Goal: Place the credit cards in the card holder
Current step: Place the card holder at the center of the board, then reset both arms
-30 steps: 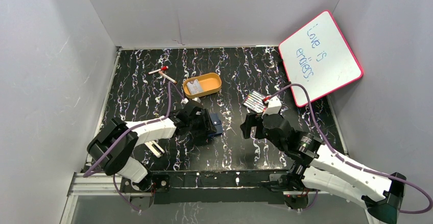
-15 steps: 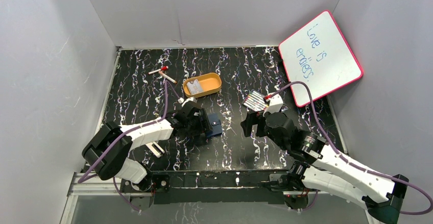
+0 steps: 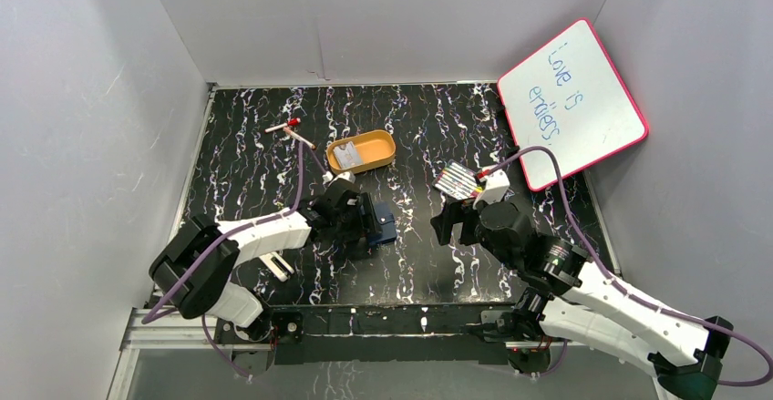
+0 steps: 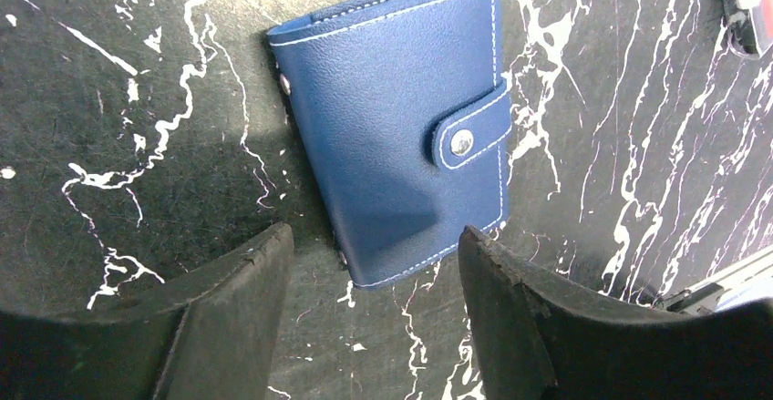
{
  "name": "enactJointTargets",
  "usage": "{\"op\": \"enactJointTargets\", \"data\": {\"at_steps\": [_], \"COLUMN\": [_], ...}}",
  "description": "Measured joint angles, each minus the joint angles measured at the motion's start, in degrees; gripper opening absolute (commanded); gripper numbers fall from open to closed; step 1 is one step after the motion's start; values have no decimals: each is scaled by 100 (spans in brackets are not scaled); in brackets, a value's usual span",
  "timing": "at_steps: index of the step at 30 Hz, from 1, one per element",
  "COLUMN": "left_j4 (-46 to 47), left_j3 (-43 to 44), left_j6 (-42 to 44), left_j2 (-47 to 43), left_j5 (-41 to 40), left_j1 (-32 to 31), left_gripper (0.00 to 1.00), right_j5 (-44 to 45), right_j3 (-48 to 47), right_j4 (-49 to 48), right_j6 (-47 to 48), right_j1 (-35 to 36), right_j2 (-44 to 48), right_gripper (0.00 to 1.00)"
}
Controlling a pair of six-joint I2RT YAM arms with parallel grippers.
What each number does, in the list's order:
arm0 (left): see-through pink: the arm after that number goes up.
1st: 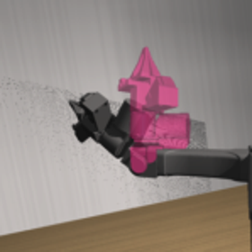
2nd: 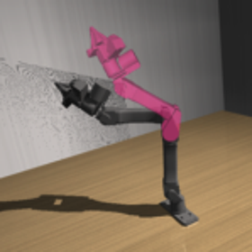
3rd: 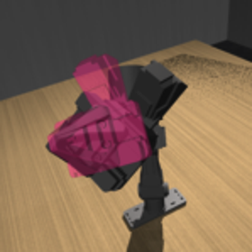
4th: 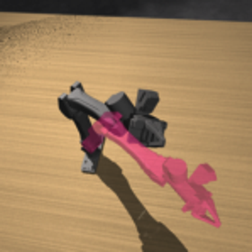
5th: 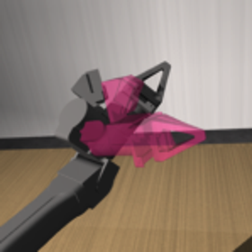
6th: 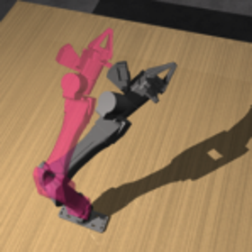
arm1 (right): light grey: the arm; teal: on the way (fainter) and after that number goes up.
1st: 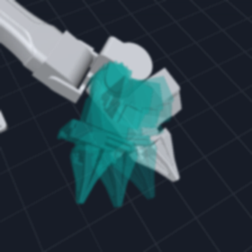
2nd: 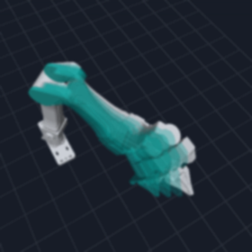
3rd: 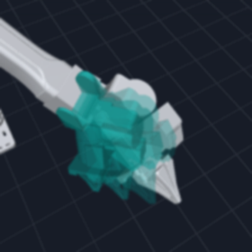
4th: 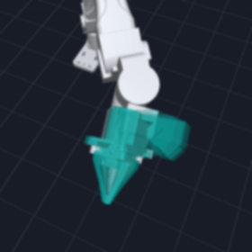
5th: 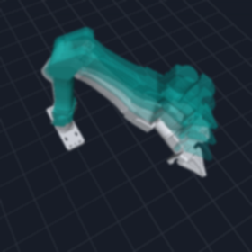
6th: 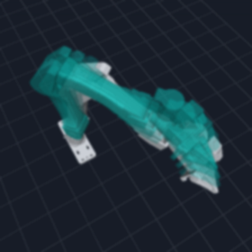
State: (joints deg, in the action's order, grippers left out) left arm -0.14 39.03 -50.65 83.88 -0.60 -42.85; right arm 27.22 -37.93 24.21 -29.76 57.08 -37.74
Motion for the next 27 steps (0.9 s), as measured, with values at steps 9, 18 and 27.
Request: {"op": "enactJointTargets", "data": {"at_steps": [9,18,27], "left_j4": [-824,-2048,-4297], "left_j3": [68,1882,2935], "left_j6": [614,1001,87], "left_j2": [-1495,-3237,-1980], "left_j5": [-1069,-2900,-3353], "left_j1": [-48,-127,-125], "left_gripper": [90,91,93], "right_j5": [-33,120,1858], "right_j3": [-216,-1952,-4068], "right_j4": [164,-160,319], "right_j6": [269,907,378], "right_j1": [0,0,-7], "right_j2": [15,-570,-2806], "right_gripper": [99,99,99]}}
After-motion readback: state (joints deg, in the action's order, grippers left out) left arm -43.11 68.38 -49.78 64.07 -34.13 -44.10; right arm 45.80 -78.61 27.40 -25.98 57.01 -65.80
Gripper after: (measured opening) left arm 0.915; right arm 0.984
